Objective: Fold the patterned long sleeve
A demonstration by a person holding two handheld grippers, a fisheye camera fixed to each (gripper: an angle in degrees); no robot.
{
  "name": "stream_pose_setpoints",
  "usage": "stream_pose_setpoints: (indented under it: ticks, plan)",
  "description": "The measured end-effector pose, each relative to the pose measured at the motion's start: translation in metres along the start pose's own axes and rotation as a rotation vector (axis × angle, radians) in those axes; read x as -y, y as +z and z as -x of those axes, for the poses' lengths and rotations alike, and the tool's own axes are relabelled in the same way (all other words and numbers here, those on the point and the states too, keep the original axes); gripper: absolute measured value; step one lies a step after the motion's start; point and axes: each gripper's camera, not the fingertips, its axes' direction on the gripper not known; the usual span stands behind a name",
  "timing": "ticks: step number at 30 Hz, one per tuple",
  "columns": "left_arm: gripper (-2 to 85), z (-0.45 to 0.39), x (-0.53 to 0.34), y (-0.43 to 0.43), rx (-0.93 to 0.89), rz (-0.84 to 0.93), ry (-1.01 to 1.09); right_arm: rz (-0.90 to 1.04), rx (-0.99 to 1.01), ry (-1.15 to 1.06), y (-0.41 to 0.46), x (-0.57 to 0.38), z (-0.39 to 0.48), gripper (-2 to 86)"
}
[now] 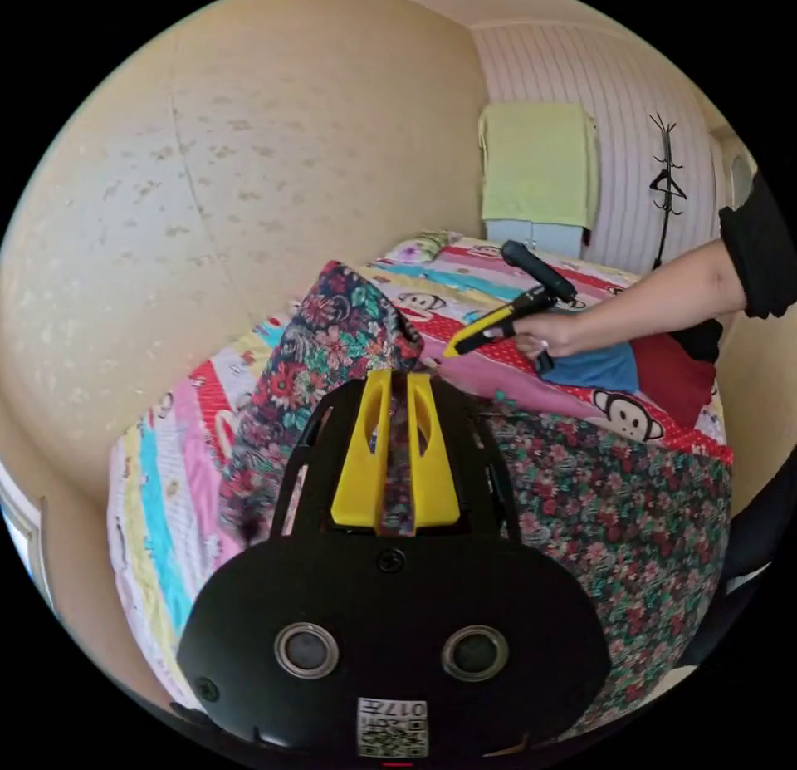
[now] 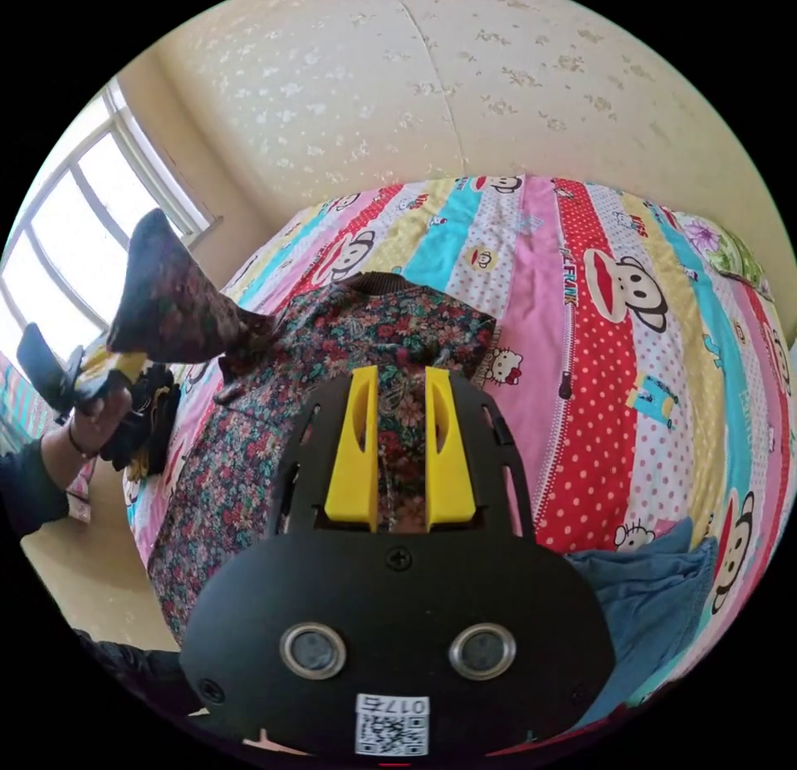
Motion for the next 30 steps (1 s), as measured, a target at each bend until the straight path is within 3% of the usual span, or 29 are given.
stream_pose_setpoints:
  ticks: [4, 7, 10, 14, 19, 24, 30]
  plan:
    - [8.2, -0.069, -0.044, 0.098, -0.272, 0.154, -0.222, 0.067, 0.096, 0.161, -0.004, -0.030, -0.054, 10.3]
    - [9.4, -0.090, -0.079, 0.094, -0.348, 0.139, -0.271, 0.055, 0.236, 0.192, -0.008, -0.047, -0.061, 11.1]
    - [10.0, -0.078, -0.106, 0.067, -0.263, 0.144, -0.249, 0.114, 0.278, 0.130, 0.001, -0.053, -0.041, 11.9]
    - [12.2, -0.025, -0.128, 0.039, -0.005, 0.198, -0.230, 0.150, 0.094, 0.106, 0.013, -0.049, -0.027, 11.9]
    - [13.2, 0.073, -0.138, 0.032, 0.219, 0.296, -0.233, 0.213, 0.167, 0.138, 0.033, -0.042, -0.031, 8.1]
    - [10.3, 0.099, -0.136, 0.043, 0.232, 0.334, -0.208, 0.208, 0.113, 0.028, 0.010, -0.025, 0.002, 3.8]
    - [7.7, 0.053, -0.137, 0.043, -0.002, 0.187, -0.094, -0.035, 0.411, -0.133, -0.060, 0.059, 0.059, 2.4]
